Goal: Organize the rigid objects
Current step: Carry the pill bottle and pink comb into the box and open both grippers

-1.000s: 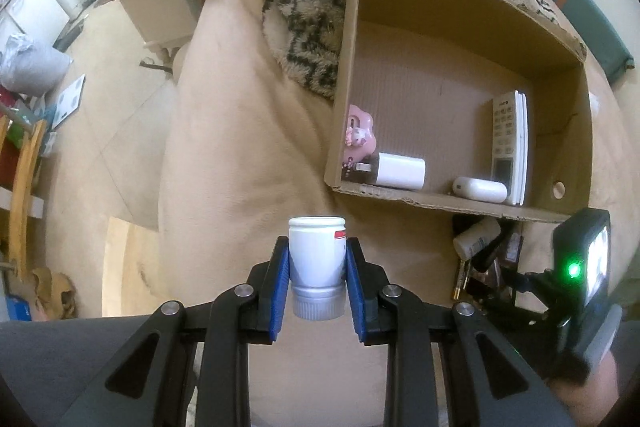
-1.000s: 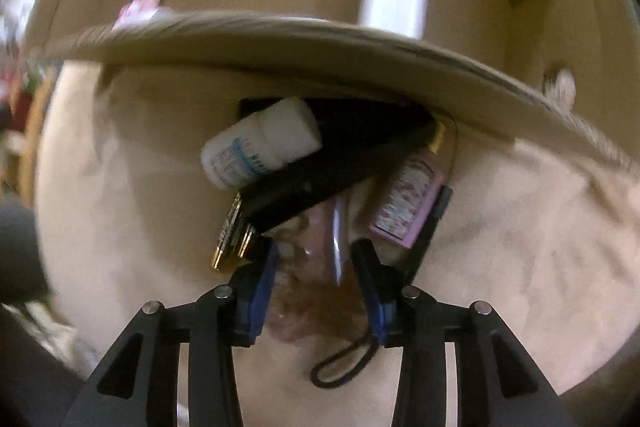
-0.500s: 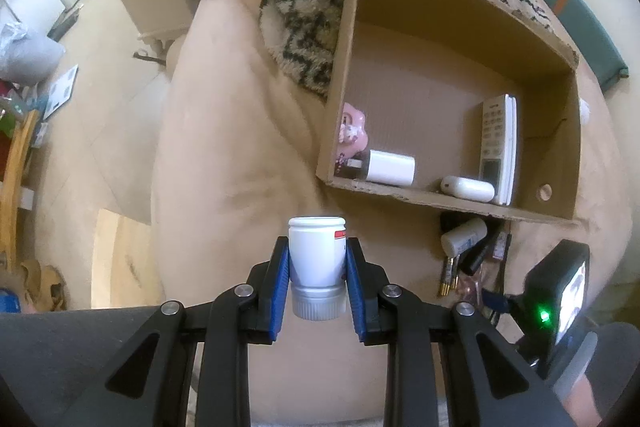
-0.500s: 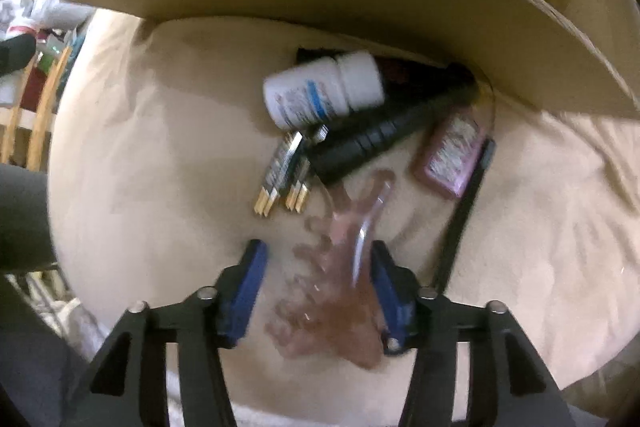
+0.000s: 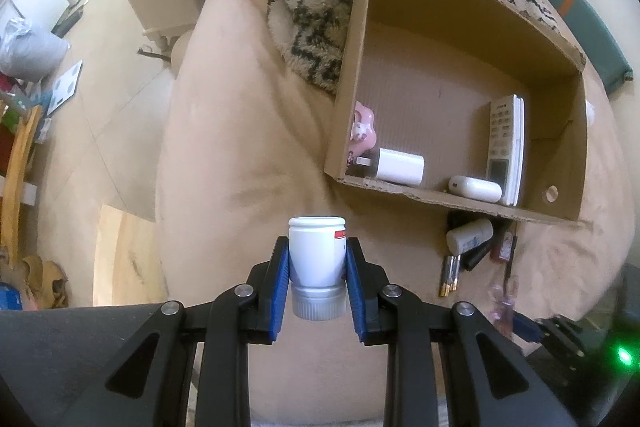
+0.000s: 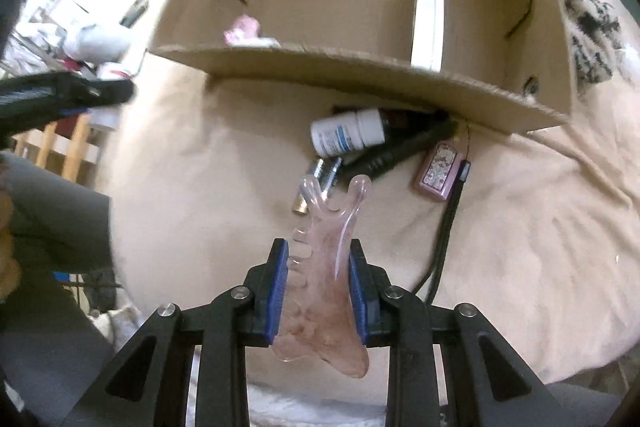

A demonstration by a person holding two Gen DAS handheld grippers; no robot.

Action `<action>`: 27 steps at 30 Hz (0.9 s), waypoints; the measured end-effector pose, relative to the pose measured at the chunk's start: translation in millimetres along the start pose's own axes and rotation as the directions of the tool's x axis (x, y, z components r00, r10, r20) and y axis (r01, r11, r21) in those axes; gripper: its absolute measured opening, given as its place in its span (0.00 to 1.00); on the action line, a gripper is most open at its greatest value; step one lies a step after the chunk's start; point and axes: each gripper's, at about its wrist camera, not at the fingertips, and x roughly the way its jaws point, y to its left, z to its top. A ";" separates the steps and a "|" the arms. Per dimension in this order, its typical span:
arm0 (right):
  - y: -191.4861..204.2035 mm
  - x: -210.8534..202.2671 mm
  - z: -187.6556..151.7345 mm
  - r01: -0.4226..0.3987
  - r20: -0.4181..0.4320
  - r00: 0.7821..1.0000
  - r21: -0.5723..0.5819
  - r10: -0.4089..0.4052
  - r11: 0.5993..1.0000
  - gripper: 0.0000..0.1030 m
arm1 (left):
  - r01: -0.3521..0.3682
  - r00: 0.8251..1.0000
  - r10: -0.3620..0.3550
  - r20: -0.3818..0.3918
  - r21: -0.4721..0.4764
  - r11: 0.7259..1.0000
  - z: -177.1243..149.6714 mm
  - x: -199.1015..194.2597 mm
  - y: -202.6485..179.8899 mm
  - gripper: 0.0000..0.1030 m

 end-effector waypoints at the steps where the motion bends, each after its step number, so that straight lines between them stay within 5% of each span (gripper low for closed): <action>1: 0.6 -4.8 -1.9 -0.010 0.013 1.000 0.005 0.010 1.000 0.29 | -0.003 1.000 0.003 -0.001 0.001 1.000 -0.1 0.4 -0.1 0.23; 16: -66.8 -69.8 11.6 -0.090 0.220 0.973 0.085 0.070 0.992 0.29 | -0.090 0.996 0.090 0.025 0.031 0.995 -4.5 7.0 -2.0 0.23; 22: -77.7 -97.0 17.0 -0.120 0.319 0.944 0.102 0.082 0.988 0.29 | -0.077 0.994 0.076 0.081 0.018 0.997 -3.3 -6.7 2.6 0.23; 27: -82.3 -125.9 26.7 -0.129 0.437 0.896 0.093 0.076 0.987 0.29 | -0.086 0.983 0.082 0.163 0.018 0.996 -0.6 -28.8 2.0 0.23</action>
